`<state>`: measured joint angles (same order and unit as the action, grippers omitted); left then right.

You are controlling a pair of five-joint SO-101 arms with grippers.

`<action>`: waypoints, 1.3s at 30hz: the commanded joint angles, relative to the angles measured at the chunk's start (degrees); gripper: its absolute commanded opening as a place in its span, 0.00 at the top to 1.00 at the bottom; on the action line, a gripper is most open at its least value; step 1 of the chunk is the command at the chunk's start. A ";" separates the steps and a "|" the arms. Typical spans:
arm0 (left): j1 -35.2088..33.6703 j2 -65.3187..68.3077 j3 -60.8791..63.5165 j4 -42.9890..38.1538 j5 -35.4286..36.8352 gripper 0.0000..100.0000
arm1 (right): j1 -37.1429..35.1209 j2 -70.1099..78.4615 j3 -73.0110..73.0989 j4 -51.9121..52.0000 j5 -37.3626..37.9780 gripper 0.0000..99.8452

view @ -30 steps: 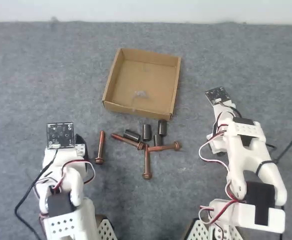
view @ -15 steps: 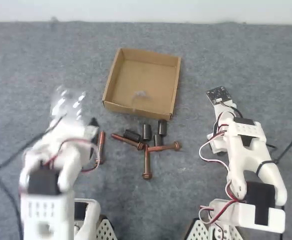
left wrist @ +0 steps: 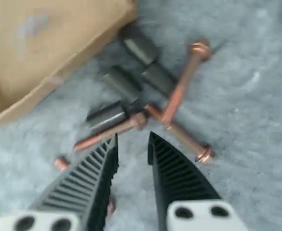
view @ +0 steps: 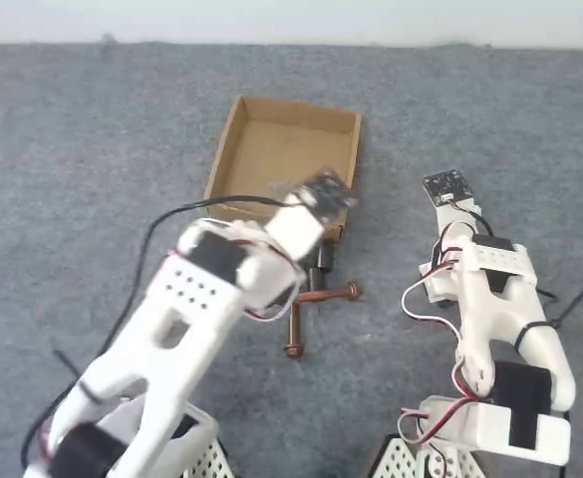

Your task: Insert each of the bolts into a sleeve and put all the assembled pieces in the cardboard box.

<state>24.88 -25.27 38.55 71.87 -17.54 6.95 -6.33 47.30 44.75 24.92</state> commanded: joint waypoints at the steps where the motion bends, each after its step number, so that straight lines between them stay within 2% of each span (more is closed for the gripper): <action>1: 5.10 3.16 -2.95 -4.13 -2.90 0.89 | 0.92 -0.48 -2.55 -1.19 -0.79 0.99; 4: 9.58 6.95 -2.77 -6.24 -8.53 0.89 | 3.12 -0.48 -2.99 -2.59 -4.22 0.99; 7: 10.90 10.02 -2.95 -9.67 -12.75 0.89 | 5.05 -0.48 -3.52 -3.03 -6.51 0.99; 10: 10.64 12.92 -2.95 -13.80 -13.71 0.88 | 5.14 -0.48 -3.52 -3.03 -6.51 0.99; 15: 11.34 18.64 -5.05 -14.24 -15.74 0.81 | 5.05 -0.48 -3.52 -3.12 -6.33 0.99; 28: 10.02 35.52 -17.54 -14.51 -17.14 0.81 | 5.05 -0.48 -3.52 -3.12 -6.24 0.99; 30: 8.79 37.45 -18.15 -15.82 -17.05 0.83 | 5.05 -0.48 -3.52 -3.12 -6.24 0.99; 35: 8.70 39.65 -20.18 -16.18 -17.05 0.94 | 4.97 -0.48 -3.52 -3.12 -6.24 0.99; 39: 9.41 39.82 -20.09 -16.18 -17.05 0.94 | 4.97 -0.48 -3.52 -3.12 -6.24 0.99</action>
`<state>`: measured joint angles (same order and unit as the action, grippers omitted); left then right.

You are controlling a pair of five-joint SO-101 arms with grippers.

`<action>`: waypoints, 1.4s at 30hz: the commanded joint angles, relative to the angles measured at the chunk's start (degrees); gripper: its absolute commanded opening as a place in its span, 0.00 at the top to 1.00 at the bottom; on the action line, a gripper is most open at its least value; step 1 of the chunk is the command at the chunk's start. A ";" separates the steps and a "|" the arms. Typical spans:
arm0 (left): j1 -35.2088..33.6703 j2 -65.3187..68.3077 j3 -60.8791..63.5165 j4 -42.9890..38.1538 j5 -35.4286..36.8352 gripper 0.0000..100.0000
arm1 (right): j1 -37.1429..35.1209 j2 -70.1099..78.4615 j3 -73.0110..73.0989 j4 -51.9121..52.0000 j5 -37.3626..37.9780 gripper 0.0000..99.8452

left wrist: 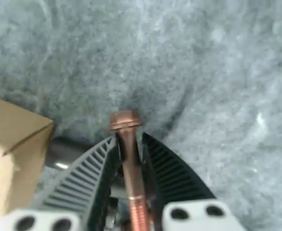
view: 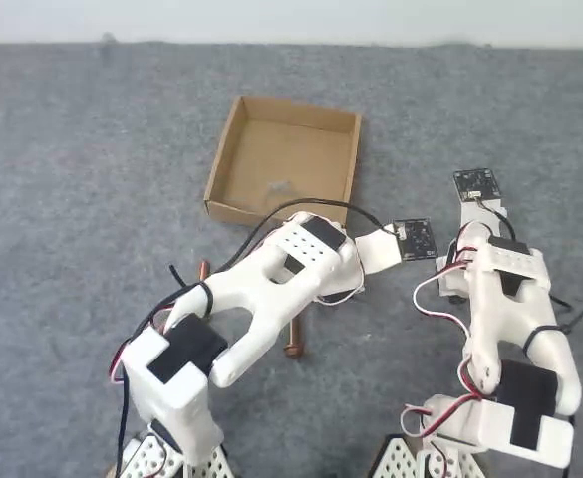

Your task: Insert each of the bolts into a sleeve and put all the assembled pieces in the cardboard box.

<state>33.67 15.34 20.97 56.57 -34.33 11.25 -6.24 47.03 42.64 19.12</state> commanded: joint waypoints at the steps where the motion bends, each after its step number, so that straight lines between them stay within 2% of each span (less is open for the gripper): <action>1: 0.70 -0.79 -2.42 -0.88 -0.26 0.94 | 0.66 -0.57 -3.25 -1.01 -0.44 0.99; 5: 0.70 -1.32 -2.42 -0.88 1.85 0.94 | 0.66 -0.57 -3.25 -1.01 -0.44 0.99; 11: 0.53 -2.99 -2.86 -0.79 17.85 0.95 | 0.66 -0.57 -3.25 -1.01 -0.53 0.99; 16: 0.18 -11.16 -2.68 4.57 24.79 0.95 | 0.66 -0.57 -3.25 -1.01 -0.62 0.99; 27: -8.70 -18.20 0.48 6.07 31.03 0.94 | 0.40 -0.48 -3.25 -1.01 -0.79 0.99; 35: 1.93 -18.29 3.91 7.82 28.22 0.94 | -0.13 -0.48 -3.25 -1.01 -0.70 0.99; 39: 1.85 -16.00 3.56 6.33 30.68 0.94 | -0.13 -0.48 -3.25 -1.01 -0.62 0.99; 42: 0.62 -11.60 2.33 5.63 30.95 0.89 | -0.13 -0.48 -3.25 -1.01 -0.62 0.99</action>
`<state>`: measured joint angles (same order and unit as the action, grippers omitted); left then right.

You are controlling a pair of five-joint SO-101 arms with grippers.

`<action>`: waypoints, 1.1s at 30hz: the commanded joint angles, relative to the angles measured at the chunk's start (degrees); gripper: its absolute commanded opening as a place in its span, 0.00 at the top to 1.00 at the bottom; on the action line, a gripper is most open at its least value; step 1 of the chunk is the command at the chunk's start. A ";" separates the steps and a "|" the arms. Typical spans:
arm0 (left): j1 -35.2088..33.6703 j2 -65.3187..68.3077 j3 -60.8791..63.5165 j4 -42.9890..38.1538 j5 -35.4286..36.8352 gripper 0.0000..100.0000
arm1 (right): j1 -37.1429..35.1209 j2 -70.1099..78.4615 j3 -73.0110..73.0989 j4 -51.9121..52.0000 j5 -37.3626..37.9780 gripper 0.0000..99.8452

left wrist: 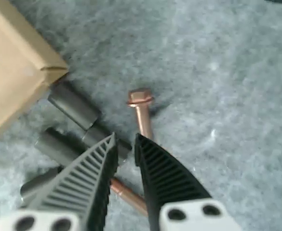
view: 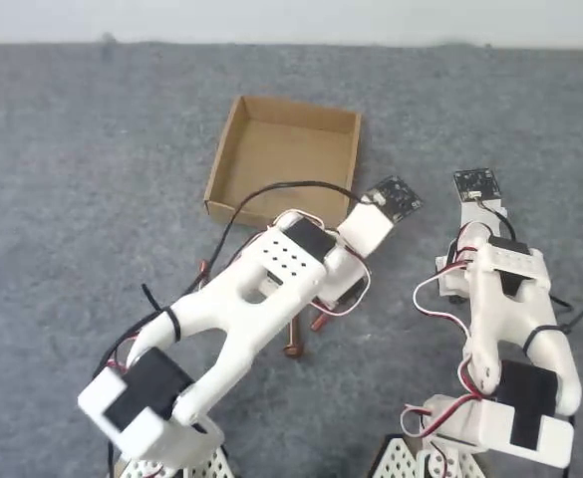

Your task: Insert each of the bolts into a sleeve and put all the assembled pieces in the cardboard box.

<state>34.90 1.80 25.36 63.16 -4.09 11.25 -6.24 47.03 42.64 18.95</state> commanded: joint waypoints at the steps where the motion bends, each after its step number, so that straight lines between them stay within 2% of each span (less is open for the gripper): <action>1: -0.70 3.52 -3.03 -0.62 0.70 0.87 | -0.13 -0.48 -3.25 -1.01 -0.35 0.99; 7: -0.26 8.53 -6.99 2.29 0.35 0.85 | -0.13 -0.48 -3.16 -1.01 -0.35 0.99; 15: -0.35 12.40 -7.69 -3.08 0.70 0.85 | -0.13 -0.48 -2.99 -1.01 -0.35 0.99; 22: -0.26 18.64 -15.08 1.05 0.79 0.85 | -0.22 -0.48 -2.99 -1.01 -0.35 0.99; 28: 1.05 23.56 -20.09 1.67 5.71 0.94 | -0.22 -0.48 -2.99 -1.01 -0.35 0.99; 33: 1.41 28.84 -26.68 7.74 5.71 0.98 | -0.22 -0.48 -2.99 -1.01 -0.35 0.99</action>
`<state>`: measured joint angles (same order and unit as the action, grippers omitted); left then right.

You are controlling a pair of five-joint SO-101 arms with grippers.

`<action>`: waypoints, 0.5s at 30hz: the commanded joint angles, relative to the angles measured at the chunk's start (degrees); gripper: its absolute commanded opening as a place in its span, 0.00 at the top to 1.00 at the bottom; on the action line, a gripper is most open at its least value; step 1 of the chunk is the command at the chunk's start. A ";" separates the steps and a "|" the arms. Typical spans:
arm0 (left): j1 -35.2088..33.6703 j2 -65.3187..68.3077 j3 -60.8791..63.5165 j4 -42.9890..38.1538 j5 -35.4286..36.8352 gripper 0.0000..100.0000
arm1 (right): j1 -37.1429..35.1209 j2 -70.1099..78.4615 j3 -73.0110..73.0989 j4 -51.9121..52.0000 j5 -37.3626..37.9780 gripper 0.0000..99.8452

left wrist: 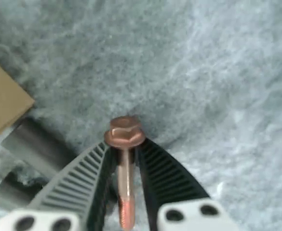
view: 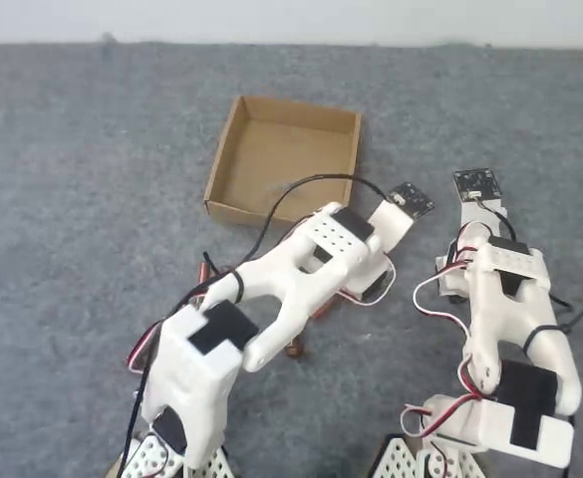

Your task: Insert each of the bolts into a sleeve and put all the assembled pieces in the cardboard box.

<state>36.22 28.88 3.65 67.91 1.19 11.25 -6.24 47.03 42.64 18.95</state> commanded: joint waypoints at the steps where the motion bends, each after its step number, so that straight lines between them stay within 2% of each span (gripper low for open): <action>1: 0.00 3.16 -6.64 4.66 0.44 0.98 | -0.22 -0.48 -2.99 -1.01 -0.35 0.99; 8: -0.18 7.74 -12.44 10.64 0.35 0.99 | -0.22 -0.48 -2.99 -1.01 -0.35 0.99; 15: -0.18 -4.13 -1.98 4.40 0.44 0.99 | -0.22 -0.48 -2.99 -1.01 -0.35 0.99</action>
<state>36.31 32.31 -2.86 75.03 1.36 11.25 -6.24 47.03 42.64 18.95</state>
